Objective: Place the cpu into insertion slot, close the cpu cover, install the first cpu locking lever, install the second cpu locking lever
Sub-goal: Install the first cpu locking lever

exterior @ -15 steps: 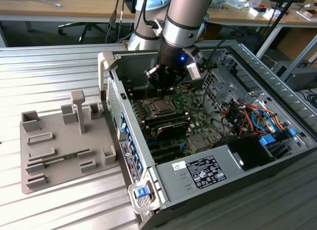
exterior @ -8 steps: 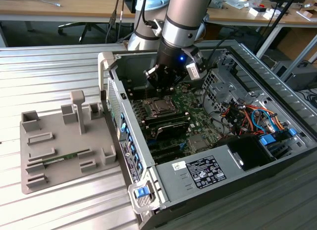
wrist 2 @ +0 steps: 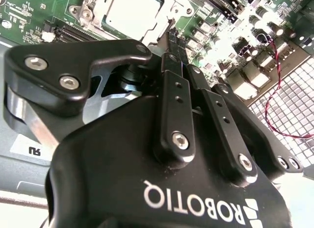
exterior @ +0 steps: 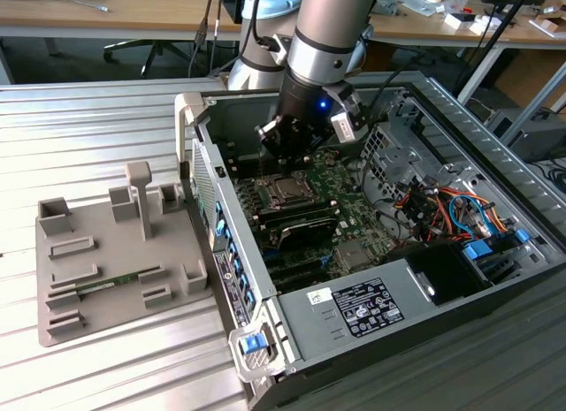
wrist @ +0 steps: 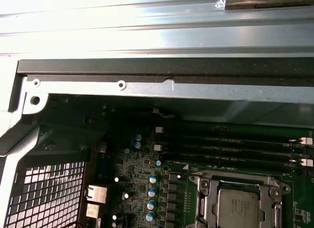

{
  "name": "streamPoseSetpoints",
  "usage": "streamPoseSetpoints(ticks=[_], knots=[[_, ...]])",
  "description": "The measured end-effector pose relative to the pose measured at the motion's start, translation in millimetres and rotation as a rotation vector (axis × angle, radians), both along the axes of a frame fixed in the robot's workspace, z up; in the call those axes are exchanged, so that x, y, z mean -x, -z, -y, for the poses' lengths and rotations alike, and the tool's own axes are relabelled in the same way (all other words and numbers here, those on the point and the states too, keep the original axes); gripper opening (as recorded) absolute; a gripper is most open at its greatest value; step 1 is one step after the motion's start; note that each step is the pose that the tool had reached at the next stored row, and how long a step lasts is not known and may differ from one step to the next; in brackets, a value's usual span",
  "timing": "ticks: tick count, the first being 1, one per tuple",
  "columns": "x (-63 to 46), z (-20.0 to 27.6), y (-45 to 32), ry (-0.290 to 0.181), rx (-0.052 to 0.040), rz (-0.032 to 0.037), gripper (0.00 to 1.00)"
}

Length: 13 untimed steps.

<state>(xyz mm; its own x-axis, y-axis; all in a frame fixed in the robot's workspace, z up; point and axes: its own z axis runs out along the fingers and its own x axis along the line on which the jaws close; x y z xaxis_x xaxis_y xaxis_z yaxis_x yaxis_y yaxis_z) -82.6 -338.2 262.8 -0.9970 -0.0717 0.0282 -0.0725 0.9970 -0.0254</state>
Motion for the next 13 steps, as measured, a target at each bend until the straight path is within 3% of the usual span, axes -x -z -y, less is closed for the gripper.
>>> streamPoseSetpoints(ticks=[13], knots=[[2.6,0.0,0.0,0.000,0.0000,0.0000,0.10]])
